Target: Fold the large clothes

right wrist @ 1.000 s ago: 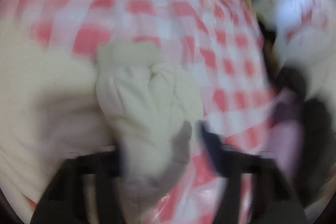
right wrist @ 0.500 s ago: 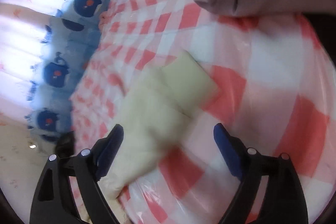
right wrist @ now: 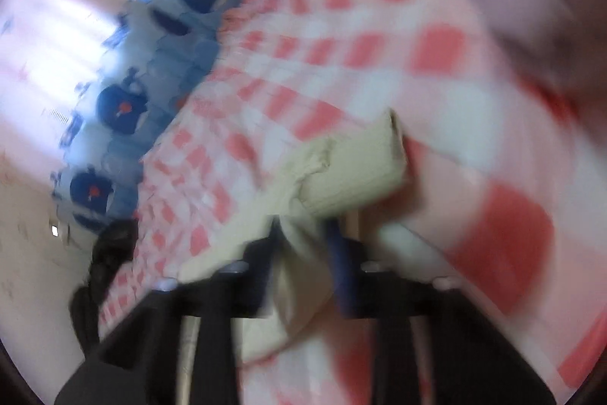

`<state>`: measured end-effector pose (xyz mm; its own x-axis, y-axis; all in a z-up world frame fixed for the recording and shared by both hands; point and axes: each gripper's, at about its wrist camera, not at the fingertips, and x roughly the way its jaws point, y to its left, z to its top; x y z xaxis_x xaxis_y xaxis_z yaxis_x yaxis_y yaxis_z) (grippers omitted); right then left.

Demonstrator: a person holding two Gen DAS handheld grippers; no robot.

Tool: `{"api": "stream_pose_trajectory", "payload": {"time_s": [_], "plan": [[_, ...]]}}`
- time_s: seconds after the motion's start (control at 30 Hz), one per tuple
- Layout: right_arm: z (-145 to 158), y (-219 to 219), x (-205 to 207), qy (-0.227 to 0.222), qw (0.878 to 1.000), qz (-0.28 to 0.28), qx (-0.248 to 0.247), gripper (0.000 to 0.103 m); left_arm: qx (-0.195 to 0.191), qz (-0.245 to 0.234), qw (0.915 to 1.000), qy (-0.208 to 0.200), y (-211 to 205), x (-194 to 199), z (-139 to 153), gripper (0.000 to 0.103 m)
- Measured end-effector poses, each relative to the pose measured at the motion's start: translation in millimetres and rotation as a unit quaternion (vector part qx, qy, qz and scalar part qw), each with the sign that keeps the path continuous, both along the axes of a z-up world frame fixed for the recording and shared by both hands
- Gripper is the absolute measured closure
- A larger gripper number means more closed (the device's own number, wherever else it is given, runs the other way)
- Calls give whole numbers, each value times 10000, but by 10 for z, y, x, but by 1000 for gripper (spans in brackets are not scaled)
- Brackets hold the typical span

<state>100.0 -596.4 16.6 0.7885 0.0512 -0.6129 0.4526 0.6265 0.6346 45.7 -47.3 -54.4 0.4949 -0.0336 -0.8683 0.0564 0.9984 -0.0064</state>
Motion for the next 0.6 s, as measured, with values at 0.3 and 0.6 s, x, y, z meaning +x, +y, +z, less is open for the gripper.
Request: {"api": "stream_pose_trajectory", "payload": {"time_s": [0.3,0.6], "plan": [[1329,439,307,-1929,9669,690,-1521,86,-43,105,9997,-215,24,-1,47,8],[-242,-254,-258,509,9951,-840,-115,49,134,272,9990,-324,148,14,142,8]]}}
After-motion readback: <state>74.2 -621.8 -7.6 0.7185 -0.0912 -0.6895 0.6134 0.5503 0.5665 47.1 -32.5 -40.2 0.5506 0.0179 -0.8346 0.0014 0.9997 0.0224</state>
